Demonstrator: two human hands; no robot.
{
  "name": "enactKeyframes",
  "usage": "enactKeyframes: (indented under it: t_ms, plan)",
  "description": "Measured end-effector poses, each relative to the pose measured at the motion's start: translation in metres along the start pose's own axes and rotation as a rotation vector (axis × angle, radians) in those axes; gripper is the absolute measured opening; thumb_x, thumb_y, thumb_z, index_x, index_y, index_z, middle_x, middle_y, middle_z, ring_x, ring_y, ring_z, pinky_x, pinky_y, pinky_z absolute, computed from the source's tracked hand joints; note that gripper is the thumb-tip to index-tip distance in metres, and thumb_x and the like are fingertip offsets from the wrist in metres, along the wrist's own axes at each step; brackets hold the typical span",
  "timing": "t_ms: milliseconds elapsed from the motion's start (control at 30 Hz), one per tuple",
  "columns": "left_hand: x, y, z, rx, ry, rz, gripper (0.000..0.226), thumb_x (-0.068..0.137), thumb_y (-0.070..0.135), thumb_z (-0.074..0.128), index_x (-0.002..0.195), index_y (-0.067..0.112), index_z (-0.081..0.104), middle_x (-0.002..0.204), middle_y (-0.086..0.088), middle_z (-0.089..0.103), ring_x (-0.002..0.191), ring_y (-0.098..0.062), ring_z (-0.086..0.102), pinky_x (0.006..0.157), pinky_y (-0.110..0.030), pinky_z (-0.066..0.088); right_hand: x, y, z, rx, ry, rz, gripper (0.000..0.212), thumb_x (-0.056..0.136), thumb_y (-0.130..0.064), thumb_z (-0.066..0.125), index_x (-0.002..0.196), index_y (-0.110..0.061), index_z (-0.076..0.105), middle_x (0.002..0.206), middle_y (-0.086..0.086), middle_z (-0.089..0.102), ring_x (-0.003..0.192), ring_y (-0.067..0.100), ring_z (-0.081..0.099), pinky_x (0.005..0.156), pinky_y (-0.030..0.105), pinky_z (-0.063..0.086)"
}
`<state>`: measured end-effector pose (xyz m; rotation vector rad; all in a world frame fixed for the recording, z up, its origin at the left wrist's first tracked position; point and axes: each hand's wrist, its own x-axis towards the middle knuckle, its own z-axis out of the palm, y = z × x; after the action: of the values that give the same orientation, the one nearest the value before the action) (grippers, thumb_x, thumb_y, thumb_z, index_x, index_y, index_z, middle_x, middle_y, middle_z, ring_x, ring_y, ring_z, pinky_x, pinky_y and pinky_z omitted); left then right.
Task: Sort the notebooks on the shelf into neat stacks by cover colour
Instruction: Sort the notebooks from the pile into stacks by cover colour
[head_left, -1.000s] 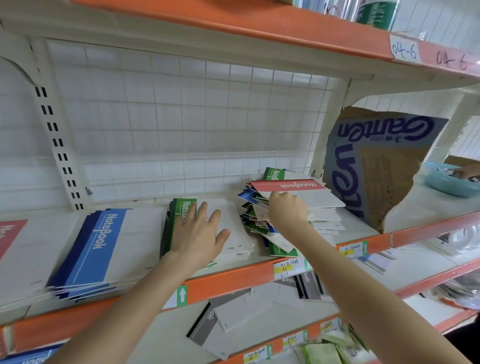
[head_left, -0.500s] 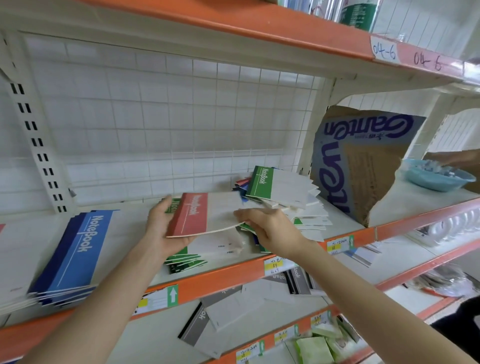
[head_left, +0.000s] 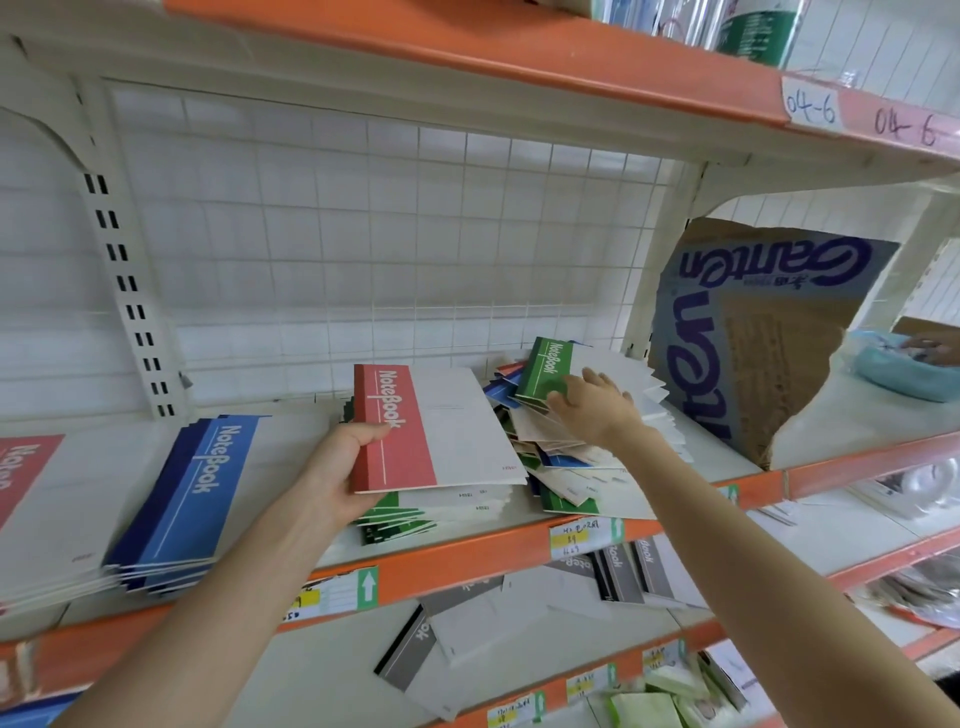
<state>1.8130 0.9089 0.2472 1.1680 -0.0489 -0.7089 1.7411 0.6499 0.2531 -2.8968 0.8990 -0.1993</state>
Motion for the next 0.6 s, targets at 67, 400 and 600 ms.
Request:
enactKeyframes:
  t_ms: [67, 400, 600]
  plan:
    - [-0.002, 0.001, 0.000, 0.003, 0.004, 0.012, 0.011, 0.092, 0.005, 0.048, 0.096, 0.011, 0.056, 0.087, -0.012, 0.062, 0.077, -0.023, 0.059, 0.061, -0.034, 0.044, 0.002, 0.000, 0.005, -0.069, -0.034, 0.014, 0.044, 0.096, -0.044, 0.030, 0.122, -0.014, 0.050, 0.125, 0.010, 0.052, 0.113, 0.029, 0.047, 0.095, 0.041, 0.036]
    - [-0.003, -0.005, 0.001, -0.063, 0.000, 0.026, 0.022, 0.093, 0.004, 0.045, 0.114, 0.009, 0.052, 0.089, -0.010, 0.062, 0.078, -0.022, 0.059, 0.062, -0.032, 0.044, -0.019, -0.002, 0.008, -0.355, 0.170, -0.084, 0.025, 0.099, -0.023, 0.036, 0.113, -0.008, 0.052, 0.108, 0.010, 0.062, 0.097, 0.030, 0.060, 0.067, 0.031, 0.037]
    - [-0.005, -0.007, 0.001, -0.139, 0.003, 0.028, 0.030, 0.092, -0.004, 0.043, 0.118, 0.010, 0.048, 0.091, -0.009, 0.060, 0.081, -0.021, 0.058, 0.062, -0.031, 0.044, -0.024, 0.001, -0.005, -0.215, 0.272, -0.091, 0.026, 0.100, -0.015, 0.031, 0.116, -0.008, 0.050, 0.080, 0.010, 0.051, 0.070, 0.029, 0.048, 0.060, 0.032, 0.034]
